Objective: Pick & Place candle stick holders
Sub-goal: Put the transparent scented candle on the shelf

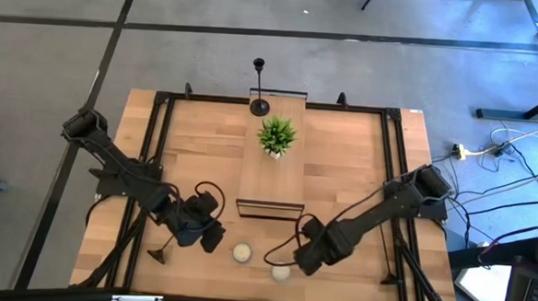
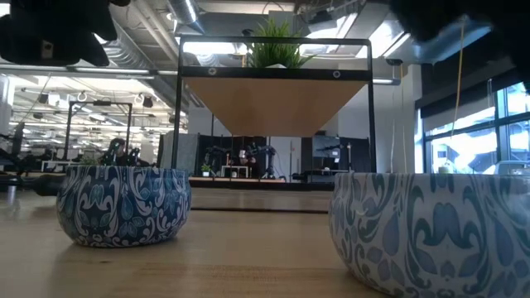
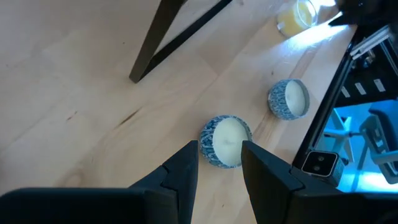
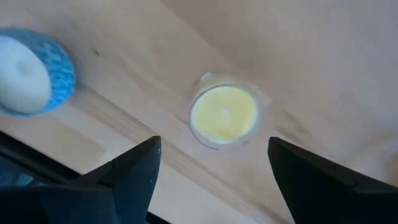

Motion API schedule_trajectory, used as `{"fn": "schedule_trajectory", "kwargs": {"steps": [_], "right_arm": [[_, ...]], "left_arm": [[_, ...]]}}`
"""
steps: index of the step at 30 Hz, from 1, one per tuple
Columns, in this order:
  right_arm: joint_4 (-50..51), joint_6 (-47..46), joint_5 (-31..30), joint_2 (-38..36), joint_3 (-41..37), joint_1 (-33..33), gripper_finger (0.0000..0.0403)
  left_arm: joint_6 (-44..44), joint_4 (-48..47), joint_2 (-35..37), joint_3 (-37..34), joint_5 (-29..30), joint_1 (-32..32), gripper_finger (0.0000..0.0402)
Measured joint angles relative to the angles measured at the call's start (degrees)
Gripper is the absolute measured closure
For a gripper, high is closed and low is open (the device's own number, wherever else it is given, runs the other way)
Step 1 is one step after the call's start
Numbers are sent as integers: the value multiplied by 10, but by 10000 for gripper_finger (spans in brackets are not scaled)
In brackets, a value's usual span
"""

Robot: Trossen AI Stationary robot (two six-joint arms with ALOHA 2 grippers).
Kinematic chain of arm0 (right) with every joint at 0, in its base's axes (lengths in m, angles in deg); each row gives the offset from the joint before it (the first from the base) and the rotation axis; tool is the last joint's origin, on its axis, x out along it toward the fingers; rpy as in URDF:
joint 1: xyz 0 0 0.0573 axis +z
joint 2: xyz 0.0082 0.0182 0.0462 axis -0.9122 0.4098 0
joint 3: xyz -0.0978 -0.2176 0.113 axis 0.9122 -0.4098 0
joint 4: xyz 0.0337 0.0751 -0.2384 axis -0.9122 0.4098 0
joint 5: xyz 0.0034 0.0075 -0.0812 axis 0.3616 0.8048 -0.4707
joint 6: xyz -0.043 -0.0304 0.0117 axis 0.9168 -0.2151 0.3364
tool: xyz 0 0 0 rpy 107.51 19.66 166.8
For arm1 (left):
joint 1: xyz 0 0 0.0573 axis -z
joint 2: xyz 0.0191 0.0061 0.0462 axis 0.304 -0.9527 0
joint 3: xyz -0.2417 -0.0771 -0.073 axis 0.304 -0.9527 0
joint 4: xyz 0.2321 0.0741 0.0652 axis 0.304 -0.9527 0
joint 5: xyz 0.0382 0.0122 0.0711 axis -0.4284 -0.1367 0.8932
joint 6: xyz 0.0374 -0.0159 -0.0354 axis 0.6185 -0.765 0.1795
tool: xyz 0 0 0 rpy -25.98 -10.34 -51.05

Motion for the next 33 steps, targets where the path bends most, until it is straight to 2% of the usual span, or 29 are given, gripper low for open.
{"fn": "schedule_trajectory", "kwargs": {"steps": [2, 4, 8, 13, 22, 33], "right_arm": [[-36, -16, 12, 0, -32, 4, 107], [-28, -39, 13, 0, -46, 11, 110], [-2, -70, 2, -5, -47, 27, 115], [-21, -81, -29, -18, -47, 35, 116], [-39, -81, -35, -46, -47, 36, 116], [-53, -20, -31, -47, -47, 36, 116]], "left_arm": [[-3, 0, 0, 0, 2, 5, 284], [-8, 0, 0, 0, 3, 10, 284], [-17, -2, 0, 0, 9, 19, 284], [-18, -9, 0, 0, 10, 20, 284], [-13, -9, 0, 0, 9, 13, 284], [-22, -7, 0, 0, -14, 13, 284]]}}
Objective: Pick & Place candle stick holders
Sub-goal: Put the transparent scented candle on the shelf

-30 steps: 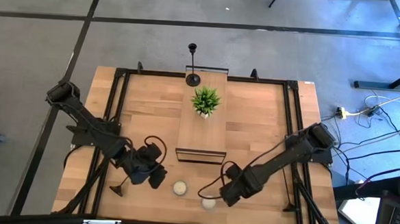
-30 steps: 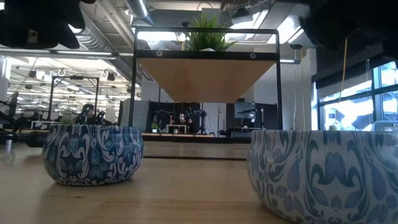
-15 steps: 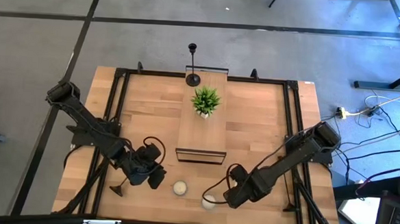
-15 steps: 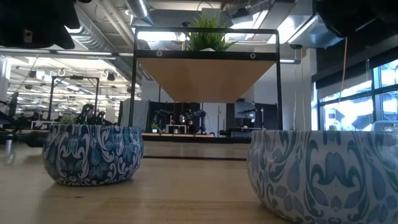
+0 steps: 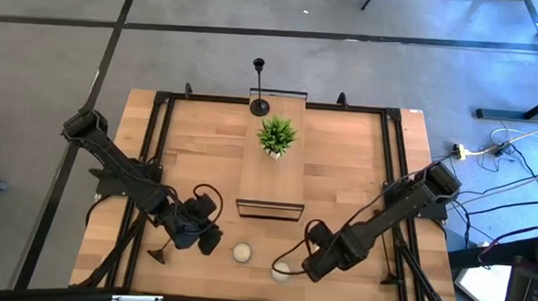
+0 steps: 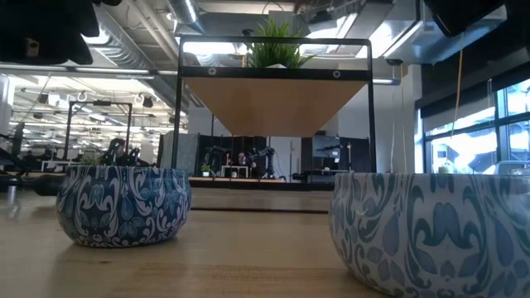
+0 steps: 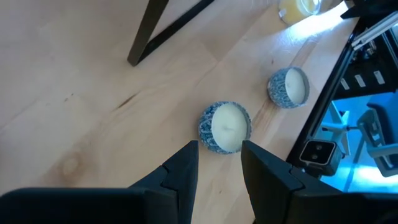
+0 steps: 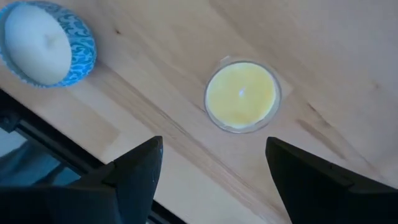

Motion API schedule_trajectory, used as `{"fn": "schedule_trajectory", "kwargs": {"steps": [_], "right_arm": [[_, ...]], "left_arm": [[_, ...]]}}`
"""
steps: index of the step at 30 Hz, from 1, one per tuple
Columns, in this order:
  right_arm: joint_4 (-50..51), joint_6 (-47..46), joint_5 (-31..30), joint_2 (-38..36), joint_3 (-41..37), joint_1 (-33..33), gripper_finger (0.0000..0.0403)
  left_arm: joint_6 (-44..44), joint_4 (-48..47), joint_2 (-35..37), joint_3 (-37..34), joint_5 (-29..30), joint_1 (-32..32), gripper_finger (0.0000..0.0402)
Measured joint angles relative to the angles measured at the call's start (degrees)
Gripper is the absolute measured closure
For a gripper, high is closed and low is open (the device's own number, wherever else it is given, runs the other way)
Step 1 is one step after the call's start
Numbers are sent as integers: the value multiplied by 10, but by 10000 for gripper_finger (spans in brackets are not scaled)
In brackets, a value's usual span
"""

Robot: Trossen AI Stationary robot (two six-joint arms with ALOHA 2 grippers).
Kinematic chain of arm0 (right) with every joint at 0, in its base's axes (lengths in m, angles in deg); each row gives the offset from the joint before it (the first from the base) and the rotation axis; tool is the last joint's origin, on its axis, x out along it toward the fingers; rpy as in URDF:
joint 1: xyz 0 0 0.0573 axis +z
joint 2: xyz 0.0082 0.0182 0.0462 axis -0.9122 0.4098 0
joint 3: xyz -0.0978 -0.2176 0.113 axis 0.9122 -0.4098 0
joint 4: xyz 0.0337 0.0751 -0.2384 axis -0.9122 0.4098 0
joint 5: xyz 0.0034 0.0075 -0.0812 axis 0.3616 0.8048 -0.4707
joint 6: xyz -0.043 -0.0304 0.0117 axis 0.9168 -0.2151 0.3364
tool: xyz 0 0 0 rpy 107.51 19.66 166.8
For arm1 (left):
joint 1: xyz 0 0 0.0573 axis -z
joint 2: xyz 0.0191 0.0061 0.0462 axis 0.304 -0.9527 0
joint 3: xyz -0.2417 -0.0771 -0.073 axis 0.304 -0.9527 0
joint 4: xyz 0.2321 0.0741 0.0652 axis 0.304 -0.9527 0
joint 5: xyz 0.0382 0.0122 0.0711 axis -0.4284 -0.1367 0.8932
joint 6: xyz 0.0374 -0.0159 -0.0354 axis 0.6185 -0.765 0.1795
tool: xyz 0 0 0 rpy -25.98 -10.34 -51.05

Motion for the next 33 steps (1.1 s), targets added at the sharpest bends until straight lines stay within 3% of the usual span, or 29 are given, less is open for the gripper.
{"fn": "schedule_trajectory", "kwargs": {"steps": [3, 9, 16, 22, 28, 33], "right_arm": [[-2, 12, 18, 0, 0, 0, 116], [-24, 14, 117, 0, 0, -7, 116], [-131, -26, 176, 0, 0, -6, 116], [-254, -95, 203, 1, 0, -5, 116], [-393, -97, 196, 1, 0, 14, 116], [-440, -77, 179, 1, 0, 36, 116]], "left_arm": [[2, 0, 0, 0, -14, 0, 284], [45, 0, 0, 0, -59, -4, 284], [90, 0, 0, 0, -82, -5, 284], [149, 8, 0, 0, -79, 1, 284], [175, 12, 0, 0, -66, 6, 284], [194, 14, 0, 0, -37, 6, 284]]}}
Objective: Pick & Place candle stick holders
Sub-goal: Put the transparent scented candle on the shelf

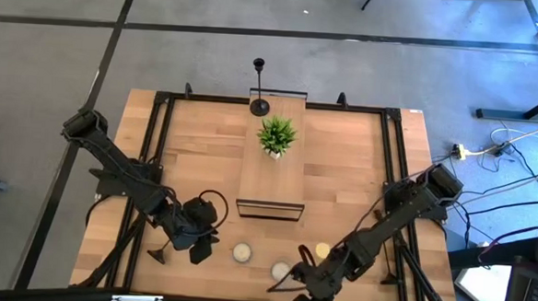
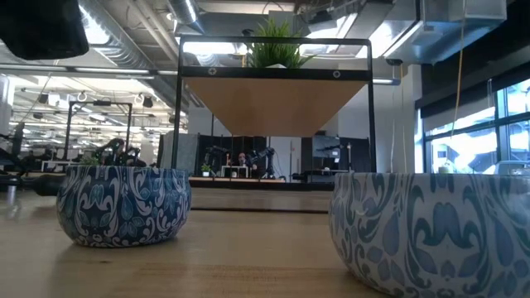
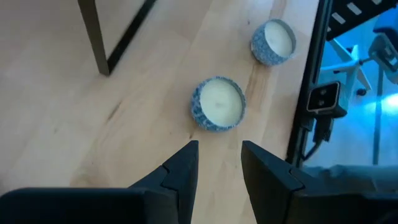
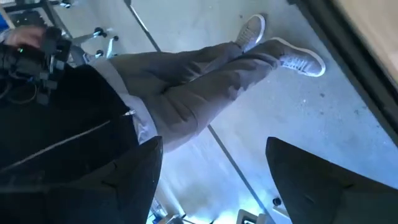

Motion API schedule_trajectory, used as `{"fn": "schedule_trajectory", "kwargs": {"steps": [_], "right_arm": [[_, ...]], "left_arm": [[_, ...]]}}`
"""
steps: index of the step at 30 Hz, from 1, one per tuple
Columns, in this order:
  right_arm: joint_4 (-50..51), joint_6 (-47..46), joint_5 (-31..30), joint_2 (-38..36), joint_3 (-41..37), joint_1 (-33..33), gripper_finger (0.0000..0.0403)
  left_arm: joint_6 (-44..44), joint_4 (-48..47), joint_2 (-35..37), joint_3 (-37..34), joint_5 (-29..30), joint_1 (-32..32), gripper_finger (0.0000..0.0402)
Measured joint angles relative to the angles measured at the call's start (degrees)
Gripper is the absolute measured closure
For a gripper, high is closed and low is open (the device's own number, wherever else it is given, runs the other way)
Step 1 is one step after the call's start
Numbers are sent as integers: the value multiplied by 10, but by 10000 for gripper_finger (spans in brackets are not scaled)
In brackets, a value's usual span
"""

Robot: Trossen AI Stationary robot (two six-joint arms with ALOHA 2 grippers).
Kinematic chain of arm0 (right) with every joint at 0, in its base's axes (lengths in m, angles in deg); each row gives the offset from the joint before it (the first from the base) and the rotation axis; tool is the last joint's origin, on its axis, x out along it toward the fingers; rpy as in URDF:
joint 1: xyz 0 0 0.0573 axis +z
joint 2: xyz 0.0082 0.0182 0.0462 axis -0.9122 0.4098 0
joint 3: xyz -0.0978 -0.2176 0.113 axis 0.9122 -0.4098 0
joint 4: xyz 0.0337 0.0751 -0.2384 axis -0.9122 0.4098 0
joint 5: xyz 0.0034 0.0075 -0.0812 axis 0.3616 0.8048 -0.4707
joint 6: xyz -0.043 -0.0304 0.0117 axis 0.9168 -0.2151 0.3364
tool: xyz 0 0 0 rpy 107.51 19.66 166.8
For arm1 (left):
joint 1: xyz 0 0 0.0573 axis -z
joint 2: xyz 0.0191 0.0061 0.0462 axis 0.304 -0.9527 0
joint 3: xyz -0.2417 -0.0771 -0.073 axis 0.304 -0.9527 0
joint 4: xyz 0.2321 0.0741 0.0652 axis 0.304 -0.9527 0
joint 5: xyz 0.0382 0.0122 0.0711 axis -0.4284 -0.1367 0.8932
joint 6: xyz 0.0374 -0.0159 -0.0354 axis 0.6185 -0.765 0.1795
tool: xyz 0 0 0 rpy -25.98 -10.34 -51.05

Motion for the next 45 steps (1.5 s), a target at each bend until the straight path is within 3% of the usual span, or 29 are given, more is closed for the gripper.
{"fn": "schedule_trajectory", "kwargs": {"steps": [11, 19, 25, 37, 45], "right_arm": [[-35, -42, -17, 21, 0, 12, 116], [178, -139, 19, 29, 0, 22, 113], [246, -101, 28, 29, 0, 1, 88], [429, -29, -73, 29, 0, -67, 51], [436, -4, -108, 29, 0, -99, 46]], "left_arm": [[12, 3, 0, 0, -1, -2, 284], [31, 0, 0, 0, -1, -2, 284], [45, -1, 0, 0, -1, -2, 284], [46, -1, 0, 0, 3, -2, 284], [46, -2, 0, 0, -11, -2, 284]]}}
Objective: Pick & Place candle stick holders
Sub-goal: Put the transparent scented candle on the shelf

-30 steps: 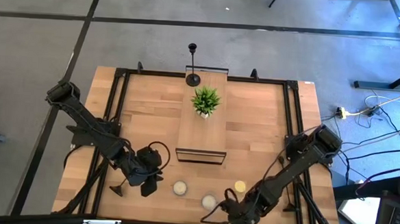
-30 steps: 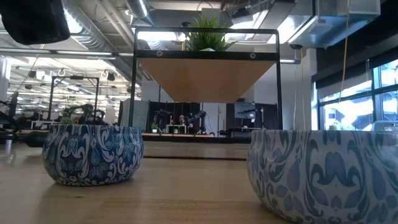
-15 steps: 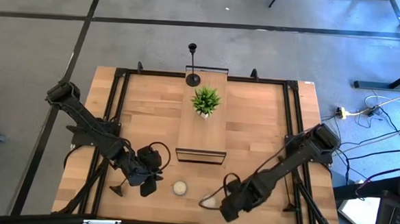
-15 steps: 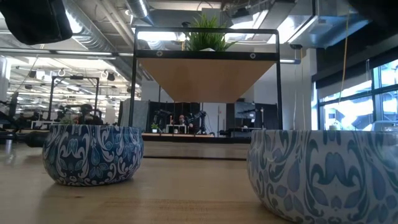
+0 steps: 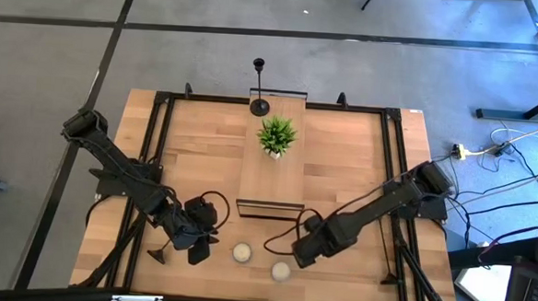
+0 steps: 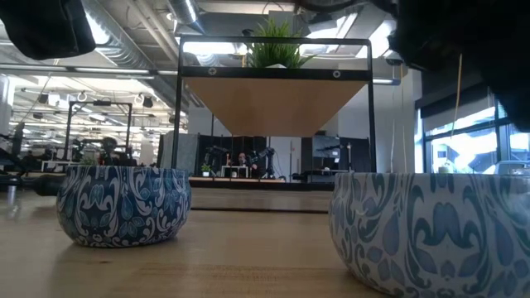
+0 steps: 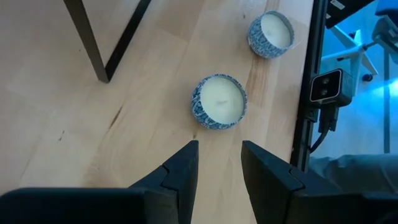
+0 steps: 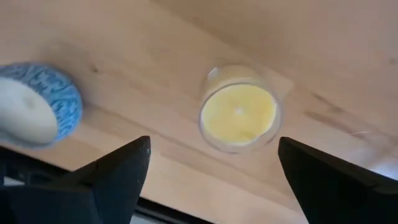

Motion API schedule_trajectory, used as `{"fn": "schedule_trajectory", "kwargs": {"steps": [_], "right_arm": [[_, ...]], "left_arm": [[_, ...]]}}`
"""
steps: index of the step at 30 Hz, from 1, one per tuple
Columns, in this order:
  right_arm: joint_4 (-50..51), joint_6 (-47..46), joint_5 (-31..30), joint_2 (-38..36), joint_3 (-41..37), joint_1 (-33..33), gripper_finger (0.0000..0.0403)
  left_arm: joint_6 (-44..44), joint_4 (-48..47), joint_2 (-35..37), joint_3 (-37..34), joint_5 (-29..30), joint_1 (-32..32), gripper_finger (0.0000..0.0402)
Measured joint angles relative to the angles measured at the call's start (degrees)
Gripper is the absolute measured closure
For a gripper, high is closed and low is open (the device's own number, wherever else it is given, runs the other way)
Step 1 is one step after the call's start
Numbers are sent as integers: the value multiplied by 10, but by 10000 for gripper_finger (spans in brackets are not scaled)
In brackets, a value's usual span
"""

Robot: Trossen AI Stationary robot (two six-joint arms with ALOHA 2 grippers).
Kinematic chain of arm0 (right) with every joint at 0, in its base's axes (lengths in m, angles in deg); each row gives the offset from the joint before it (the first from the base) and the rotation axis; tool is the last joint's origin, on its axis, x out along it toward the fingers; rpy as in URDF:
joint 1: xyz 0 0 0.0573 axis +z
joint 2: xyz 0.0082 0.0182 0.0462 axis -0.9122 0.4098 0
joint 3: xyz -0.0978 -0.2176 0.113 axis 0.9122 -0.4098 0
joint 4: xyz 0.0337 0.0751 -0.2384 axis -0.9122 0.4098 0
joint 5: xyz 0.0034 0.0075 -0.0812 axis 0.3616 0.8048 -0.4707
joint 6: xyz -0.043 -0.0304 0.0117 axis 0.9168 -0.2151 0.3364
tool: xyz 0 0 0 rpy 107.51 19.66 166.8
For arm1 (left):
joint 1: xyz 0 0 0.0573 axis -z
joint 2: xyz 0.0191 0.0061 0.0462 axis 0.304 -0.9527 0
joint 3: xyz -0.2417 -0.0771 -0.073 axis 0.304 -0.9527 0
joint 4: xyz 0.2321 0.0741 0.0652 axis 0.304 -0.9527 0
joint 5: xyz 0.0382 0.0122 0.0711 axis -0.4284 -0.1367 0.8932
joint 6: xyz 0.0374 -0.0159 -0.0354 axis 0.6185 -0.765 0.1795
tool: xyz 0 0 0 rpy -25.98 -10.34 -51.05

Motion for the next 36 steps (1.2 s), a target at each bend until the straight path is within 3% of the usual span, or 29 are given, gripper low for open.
{"fn": "schedule_trajectory", "kwargs": {"steps": [6, 14, 36], "right_arm": [[15, 4, -8, 0, -1, -3, 46], [-37, -29, -2, -1, -43, -2, 47], [-21, -56, 1, -1, -44, 0, 47]], "left_arm": [[0, 0, 0, 0, -7, 1, 284], [-1, 0, 0, 0, -13, 2, 284], [0, 0, 0, 0, -20, 2, 284]]}}
